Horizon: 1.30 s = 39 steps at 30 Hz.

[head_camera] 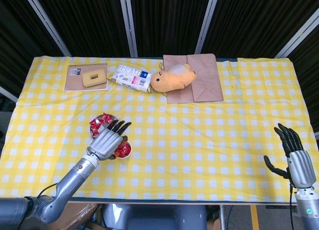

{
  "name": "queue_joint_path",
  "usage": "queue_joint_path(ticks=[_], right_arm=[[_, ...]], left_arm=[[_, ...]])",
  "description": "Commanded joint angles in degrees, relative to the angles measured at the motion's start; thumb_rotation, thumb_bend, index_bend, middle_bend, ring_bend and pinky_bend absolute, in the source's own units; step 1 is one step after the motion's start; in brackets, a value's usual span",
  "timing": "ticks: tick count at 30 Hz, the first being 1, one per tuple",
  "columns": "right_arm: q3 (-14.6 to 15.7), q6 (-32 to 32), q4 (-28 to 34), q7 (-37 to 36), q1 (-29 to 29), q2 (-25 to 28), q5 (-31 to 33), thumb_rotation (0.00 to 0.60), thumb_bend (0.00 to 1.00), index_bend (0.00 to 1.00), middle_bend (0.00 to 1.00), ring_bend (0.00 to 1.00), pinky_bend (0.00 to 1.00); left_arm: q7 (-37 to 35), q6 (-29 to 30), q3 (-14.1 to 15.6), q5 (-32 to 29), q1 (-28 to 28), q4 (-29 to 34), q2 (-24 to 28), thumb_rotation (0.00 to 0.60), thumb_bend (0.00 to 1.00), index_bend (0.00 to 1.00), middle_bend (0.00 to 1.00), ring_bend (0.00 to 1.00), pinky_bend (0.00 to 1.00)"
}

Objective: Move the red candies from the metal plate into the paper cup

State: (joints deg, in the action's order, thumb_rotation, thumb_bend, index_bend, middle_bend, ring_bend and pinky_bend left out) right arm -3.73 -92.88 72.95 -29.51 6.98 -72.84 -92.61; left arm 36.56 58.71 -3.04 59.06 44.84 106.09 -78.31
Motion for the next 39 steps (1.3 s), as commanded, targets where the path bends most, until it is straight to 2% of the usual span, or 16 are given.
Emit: queue_joint_path(ticks=[1, 12, 22, 29, 33, 39], right_arm=[[-0.02, 0.02, 0.01, -0.01, 0.00, 0.00, 0.06, 0.600, 0.42, 0.00, 0.00, 0.00, 0.00], [0.03, 0.27, 0.03, 0.03, 0.03, -0.02, 0.16, 0.600, 0.42, 0.00, 0.00, 0.00, 0.00], [0.14, 0.68, 0.17, -0.26, 0.11, 0.12, 0.24, 0.600, 0.42, 0.00, 0.00, 0.00, 0.00], [0.14, 1.12, 0.22, -0.43, 0.23, 0.17, 0.43, 0.600, 0.42, 0.00, 0.00, 0.00, 0.00], [0.18, 1.17, 0.26, -0.39, 0.27, 0.17, 0.37, 0.600, 0.42, 0.00, 0.00, 0.00, 0.00], [0.16, 1.10, 0.28, -0.23, 0.22, 0.14, 0.41, 0.600, 0.42, 0.00, 0.00, 0.00, 0.00]], left_arm=[[-1.37, 0.72, -0.74, 0.30, -0.34, 0.29, 0.51, 0.600, 0.30, 0.45, 0.00, 0.00, 0.00], [-3.34, 2.16, -2.95, -0.78, -0.60, -0.60, 2.26, 0.600, 0.24, 0.40, 0.00, 0.00, 0.00], [0.54, 1.75, -2.97, -8.65, 0.03, -9.49, -0.33, 0.600, 0.23, 0.40, 0.00, 0.00, 0.00], [3.58, -0.55, -2.27, -14.96, 0.94, -13.86, -0.51, 0.600, 0.50, 0.37, 0.00, 0.00, 0.00], [4.27, -0.92, -1.77, -17.01, 0.84, -15.53, -0.28, 0.600, 0.60, 0.36, 0.00, 0.00, 0.00], [5.21, -2.28, -1.01, -21.19, 0.79, -18.81, -0.19, 0.600, 0.69, 0.36, 0.00, 0.00, 0.00]])
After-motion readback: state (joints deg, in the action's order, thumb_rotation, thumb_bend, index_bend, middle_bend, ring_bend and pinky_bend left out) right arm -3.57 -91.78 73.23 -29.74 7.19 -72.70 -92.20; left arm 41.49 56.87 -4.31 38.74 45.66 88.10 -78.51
